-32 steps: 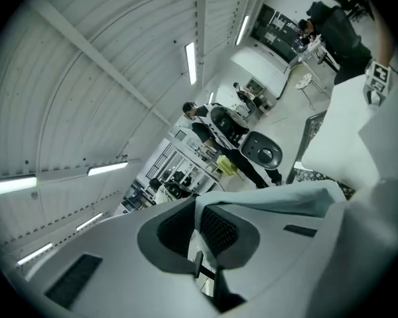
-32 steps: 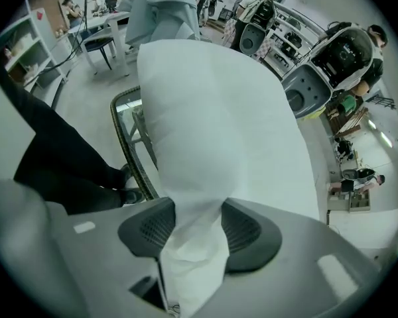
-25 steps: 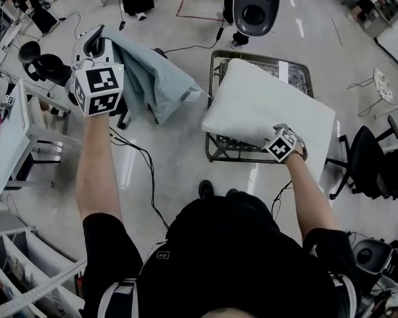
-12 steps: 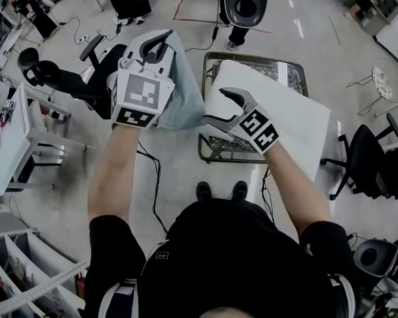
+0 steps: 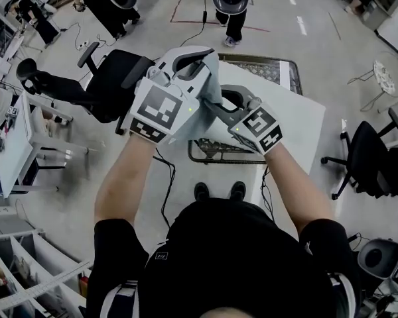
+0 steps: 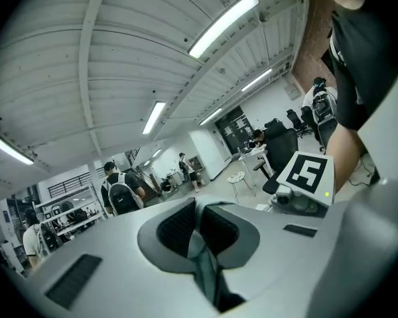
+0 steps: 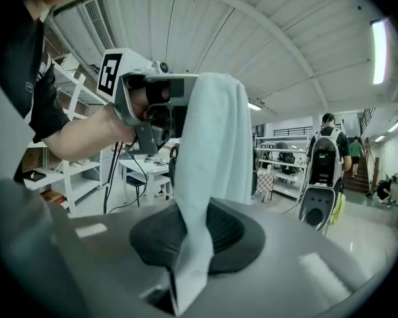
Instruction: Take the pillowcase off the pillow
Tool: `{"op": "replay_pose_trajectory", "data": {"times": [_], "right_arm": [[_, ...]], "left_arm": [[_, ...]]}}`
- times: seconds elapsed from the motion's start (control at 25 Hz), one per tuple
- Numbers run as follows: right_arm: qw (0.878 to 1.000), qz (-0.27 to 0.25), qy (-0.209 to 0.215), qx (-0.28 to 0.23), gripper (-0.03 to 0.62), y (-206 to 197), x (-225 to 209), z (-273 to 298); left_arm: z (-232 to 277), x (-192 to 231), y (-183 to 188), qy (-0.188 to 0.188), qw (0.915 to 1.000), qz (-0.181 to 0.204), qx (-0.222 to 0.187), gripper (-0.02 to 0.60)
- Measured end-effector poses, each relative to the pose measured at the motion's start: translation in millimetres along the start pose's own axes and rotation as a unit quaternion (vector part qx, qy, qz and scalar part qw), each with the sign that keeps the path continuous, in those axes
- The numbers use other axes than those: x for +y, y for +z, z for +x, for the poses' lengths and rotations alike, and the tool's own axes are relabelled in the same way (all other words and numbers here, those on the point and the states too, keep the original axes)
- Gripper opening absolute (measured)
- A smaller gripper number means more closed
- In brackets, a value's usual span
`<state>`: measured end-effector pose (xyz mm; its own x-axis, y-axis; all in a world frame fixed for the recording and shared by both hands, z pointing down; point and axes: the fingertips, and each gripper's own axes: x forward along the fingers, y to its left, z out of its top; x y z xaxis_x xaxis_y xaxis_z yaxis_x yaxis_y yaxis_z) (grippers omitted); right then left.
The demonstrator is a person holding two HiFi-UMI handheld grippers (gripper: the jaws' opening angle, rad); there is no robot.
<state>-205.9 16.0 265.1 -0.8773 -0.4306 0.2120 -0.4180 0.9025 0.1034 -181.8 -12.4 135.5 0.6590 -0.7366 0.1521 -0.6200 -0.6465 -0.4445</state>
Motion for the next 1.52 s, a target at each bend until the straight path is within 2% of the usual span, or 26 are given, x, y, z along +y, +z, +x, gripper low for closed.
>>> {"op": "replay_pose_trajectory", "data": {"times": [0.04, 0.08, 0.2, 0.32, 0.52, 0.64, 0.84, 1.0, 1.2, 1.32, 1.52], "right_arm": [[1.000, -0.004, -0.009, -0.001, 0.040, 1.3, -7.1, -8.7], [1.000, -0.010, -0.020, 0.002, 0.015, 0.5, -16.7, -17.9], [0.998, -0.016, -0.065, 0.017, 0.014, -6.7, -57.7, -50.5], [0.993, -0.018, -0.119, 0.020, 0.014, -9.4, -104.4, -93.6], [0.977, -0.032, -0.212, 0.005, 0.014, 3.8, -175.4, -179.6], [0.967, -0.046, -0.250, 0.009, 0.014, 10.6, -200.4, -219.2], [0.959, -0.051, -0.276, 0.028, 0.014, -0.3, -228.4, -262.6], [0.951, -0.050, -0.304, 0.033, 0.014, -2.5, -248.4, -285.8], [0.931, -0.064, -0.359, 0.026, 0.015, 11.2, -269.1, -311.9], [0.933, -0.041, -0.354, 0.046, 0.015, -17.8, -265.4, -290.5], [0.935, 0.027, -0.339, 0.095, 0.018, -99.0, -246.3, -239.0]], "left_arm": [[4.1, -4.0, 1.7, -0.002, 1.0000, 0.004, 0.002, 0.009], [8.2, -7.3, 2.6, -0.005, 1.0000, 0.007, 0.004, 0.009], [21.9, -16.0, 4.4, -0.015, 0.9998, 0.010, 0.008, 0.011], [35.7, -29.6, 5.6, -0.024, 0.9994, 0.024, 0.009, 0.046], [61.7, -60.2, 6.6, -0.048, 0.9979, 0.038, 0.020, 0.109], [70.5, -72.8, 5.6, -0.056, 0.9977, 0.033, 0.020, 0.117], [85.5, -78.5, 2.5, -0.049, 0.9986, 0.007, 0.018, 0.117], [98.9, -78.0, -14.3, -0.053, 0.9982, -0.008, 0.027, 0.113], [107.4, -64.2, -48.1, -0.051, 0.9965, -0.048, 0.046, 0.092], [109.4, -51.6, -73.8, -0.051, 0.9948, -0.066, 0.059, 0.087], [120.5, -45.7, -111.5, -0.069, 0.9902, -0.099, 0.071, 0.081]]}}
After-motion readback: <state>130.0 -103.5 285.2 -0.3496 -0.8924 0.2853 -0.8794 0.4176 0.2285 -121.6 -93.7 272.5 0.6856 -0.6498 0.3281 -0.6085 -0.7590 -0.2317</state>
